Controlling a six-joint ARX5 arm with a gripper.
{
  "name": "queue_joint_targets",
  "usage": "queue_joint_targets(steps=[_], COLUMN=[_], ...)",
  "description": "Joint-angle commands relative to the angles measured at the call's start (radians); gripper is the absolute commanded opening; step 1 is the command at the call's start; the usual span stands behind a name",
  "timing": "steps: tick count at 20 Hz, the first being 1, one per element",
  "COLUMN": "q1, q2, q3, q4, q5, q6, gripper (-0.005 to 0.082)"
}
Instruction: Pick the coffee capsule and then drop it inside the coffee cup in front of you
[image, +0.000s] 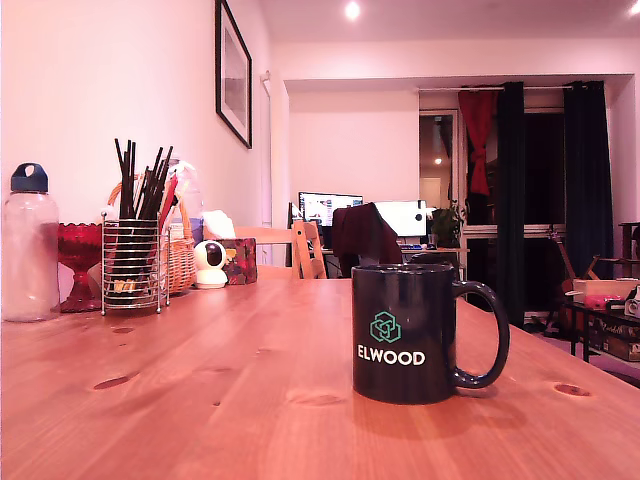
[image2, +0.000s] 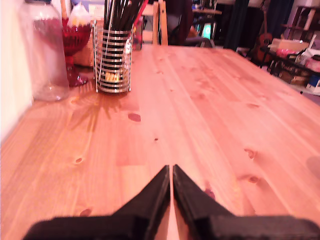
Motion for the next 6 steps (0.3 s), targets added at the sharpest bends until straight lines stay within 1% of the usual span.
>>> queue_joint_targets(steps=[1, 6], q1=[-0.002, -0.002], q2=[-0.011, -0.011], q3=[-0.024, -0.024], q4=[-0.002, -0.012], q5=[-0.003, -0.002], q6=[0.003, 0.003], gripper=[-0.0020, -0.0020])
